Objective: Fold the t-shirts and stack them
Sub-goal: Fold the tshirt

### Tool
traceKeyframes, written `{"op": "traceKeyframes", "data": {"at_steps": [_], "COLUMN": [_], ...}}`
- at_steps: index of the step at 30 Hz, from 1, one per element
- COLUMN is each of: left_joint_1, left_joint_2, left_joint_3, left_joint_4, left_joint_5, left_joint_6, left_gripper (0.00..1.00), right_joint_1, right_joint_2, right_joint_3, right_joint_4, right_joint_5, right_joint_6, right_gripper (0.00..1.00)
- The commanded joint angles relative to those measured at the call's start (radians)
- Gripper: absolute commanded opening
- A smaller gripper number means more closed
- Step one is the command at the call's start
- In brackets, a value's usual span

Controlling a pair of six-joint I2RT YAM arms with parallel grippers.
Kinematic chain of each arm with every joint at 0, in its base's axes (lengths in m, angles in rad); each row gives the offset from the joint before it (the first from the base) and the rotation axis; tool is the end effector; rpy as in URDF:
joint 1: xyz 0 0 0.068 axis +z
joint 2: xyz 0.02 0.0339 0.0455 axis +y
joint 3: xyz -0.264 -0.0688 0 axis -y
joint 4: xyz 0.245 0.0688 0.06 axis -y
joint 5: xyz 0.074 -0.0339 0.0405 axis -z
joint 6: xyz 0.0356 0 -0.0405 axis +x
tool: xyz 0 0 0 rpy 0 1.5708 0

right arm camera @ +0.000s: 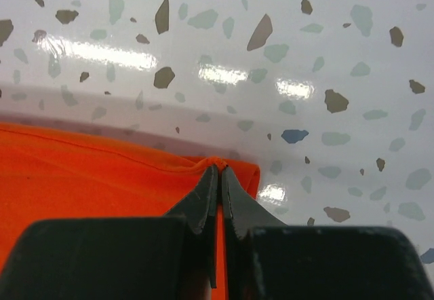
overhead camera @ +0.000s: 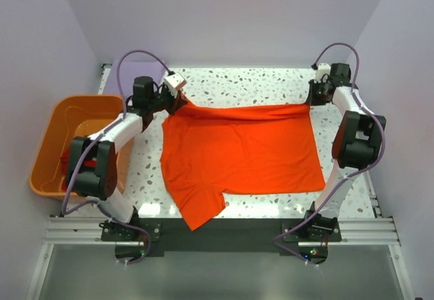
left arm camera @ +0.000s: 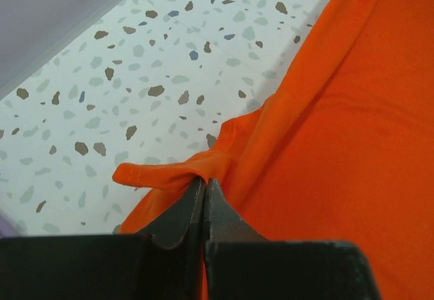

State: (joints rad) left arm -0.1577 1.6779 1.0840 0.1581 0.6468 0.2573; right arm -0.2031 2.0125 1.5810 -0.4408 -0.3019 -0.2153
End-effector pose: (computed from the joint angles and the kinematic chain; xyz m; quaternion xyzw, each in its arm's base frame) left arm 0.3696 -0.0805 0.2454 0.3319 0.7472 -0.2423 0.5224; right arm 0.4428 -0.0804 0.2215 -0.0571 0.9286 0.0680 0.3603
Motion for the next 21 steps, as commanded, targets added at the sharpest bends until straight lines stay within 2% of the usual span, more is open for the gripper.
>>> {"op": "traceKeyframes", "data": {"at_steps": [1,3,5,9,15,21], "left_joint_1": [-0.058,-0.115,-0.155,-0.174,-0.174,-0.152], "left_joint_2": [-0.102,-0.148,-0.168,-0.155,-0.099,-0.135], "left_joint_3": [-0.094,-0.148,-0.203,-0.228,-0.236,-0.224], "left_joint_4": [-0.009,0.011,0.014,-0.020,-0.058,-0.063], "left_joint_5": [-0.108,-0.215,-0.257,-0.338,-0.369,-0.345], "left_joint_6": [0.072,0.079,0.068,0.007,-0.033,-0.026], "left_gripper": [0.00,0.00,0.00,0.00,0.00,0.00], "right_joint_1": [-0.004,-0.004,-0.004,-0.004,-0.005,-0.012], "right_joint_2": [-0.067,-0.069,-0.066,-0.067,-0.061,-0.055], "right_joint_3": [-0.036,-0.061,-0.081,-0.107,-0.128,-0.093], "right_joint_4": [0.014,0.020,0.028,0.031,0.033,0.025], "right_joint_5": [-0.026,-0.025,-0.022,-0.006,-0.002,0.004], "right_joint_6": [-0.059,-0.074,-0.084,-0.119,-0.139,-0.142], "right_gripper": [0.00,0.00,0.00,0.00,0.00,0.00]}}
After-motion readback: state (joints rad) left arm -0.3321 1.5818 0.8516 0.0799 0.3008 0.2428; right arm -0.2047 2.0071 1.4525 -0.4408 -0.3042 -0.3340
